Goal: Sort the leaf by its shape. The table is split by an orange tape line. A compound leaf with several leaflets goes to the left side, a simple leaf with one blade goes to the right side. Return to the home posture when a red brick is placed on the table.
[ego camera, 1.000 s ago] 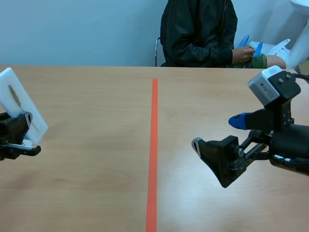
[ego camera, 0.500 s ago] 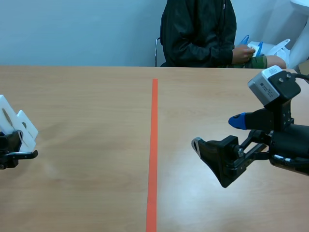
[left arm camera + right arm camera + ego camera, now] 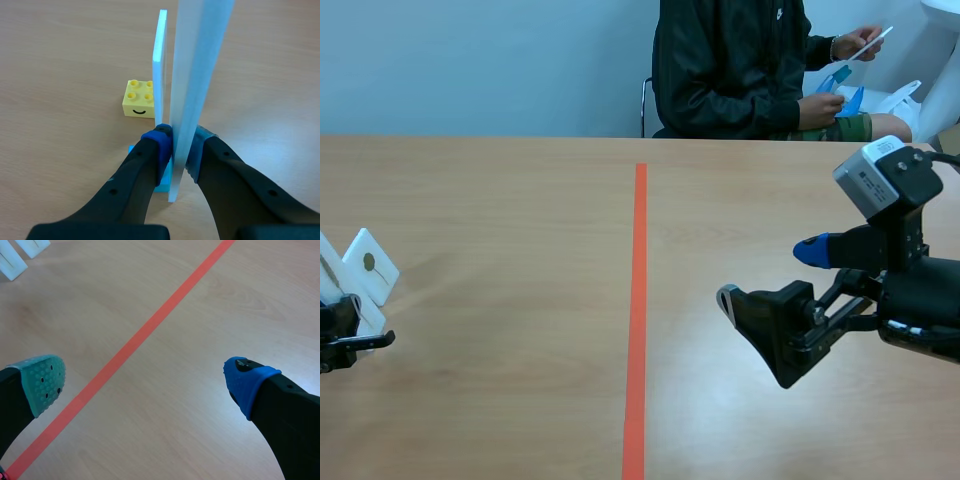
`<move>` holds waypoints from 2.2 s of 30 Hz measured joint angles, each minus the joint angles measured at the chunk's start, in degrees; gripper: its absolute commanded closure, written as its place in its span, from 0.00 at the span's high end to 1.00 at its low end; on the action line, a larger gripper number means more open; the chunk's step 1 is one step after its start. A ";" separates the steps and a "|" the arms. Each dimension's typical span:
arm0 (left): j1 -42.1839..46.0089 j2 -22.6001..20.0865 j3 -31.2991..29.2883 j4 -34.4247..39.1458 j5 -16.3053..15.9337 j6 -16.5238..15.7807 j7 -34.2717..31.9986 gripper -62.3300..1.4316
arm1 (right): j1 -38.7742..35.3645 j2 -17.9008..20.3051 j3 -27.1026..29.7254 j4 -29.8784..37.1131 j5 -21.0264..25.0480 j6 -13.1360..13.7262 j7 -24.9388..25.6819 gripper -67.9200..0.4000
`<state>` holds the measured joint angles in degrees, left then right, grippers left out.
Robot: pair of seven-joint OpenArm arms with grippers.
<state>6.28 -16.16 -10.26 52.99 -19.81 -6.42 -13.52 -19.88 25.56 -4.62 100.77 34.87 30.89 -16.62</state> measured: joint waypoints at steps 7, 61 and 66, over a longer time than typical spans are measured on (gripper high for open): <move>-0.11 0.00 0.00 -0.07 0.02 0.00 -0.07 0.45 | 0.00 0.00 0.00 0.00 0.00 0.00 -0.02 1.00; 24.35 -4.00 13.42 52.35 -0.81 -12.59 19.56 1.00 | -9.68 -0.02 9.84 8.26 1.55 -1.51 0.00 1.00; 24.35 -4.00 15.30 52.35 -0.83 -10.47 21.40 1.00 | -10.67 -0.83 11.54 9.88 0.57 -3.32 -0.20 1.00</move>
<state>30.63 -20.16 5.04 105.34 -20.64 -16.88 7.88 -30.55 24.73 6.92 110.65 35.44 27.57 -16.82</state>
